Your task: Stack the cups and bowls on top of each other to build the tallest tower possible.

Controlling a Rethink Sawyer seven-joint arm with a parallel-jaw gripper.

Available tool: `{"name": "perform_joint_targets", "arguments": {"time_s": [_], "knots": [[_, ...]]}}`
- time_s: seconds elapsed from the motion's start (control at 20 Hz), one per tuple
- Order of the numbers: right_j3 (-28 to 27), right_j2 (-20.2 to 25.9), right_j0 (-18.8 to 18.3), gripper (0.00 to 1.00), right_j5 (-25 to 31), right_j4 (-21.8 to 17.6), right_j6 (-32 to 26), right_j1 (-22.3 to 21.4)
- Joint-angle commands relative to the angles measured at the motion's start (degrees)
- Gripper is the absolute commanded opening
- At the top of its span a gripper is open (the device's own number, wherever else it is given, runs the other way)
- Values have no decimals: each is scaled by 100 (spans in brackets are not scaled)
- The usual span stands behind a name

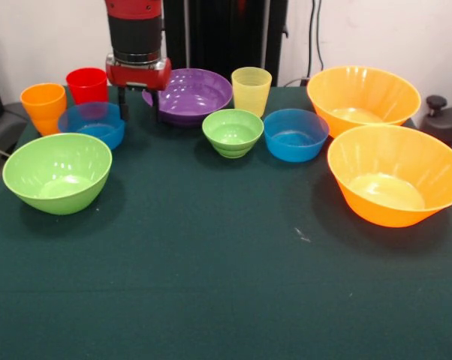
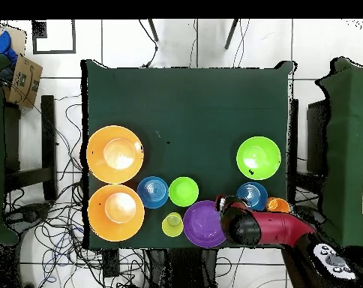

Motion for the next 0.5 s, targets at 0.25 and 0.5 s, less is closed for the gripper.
{"name": "perform_joint_targets", "arguments": {"time_s": [0.25, 0.5], "knots": [[39, 617, -124, 100, 273, -226, -122, 179], [346, 878, -201, 100, 579, 56, -79, 140]]}}
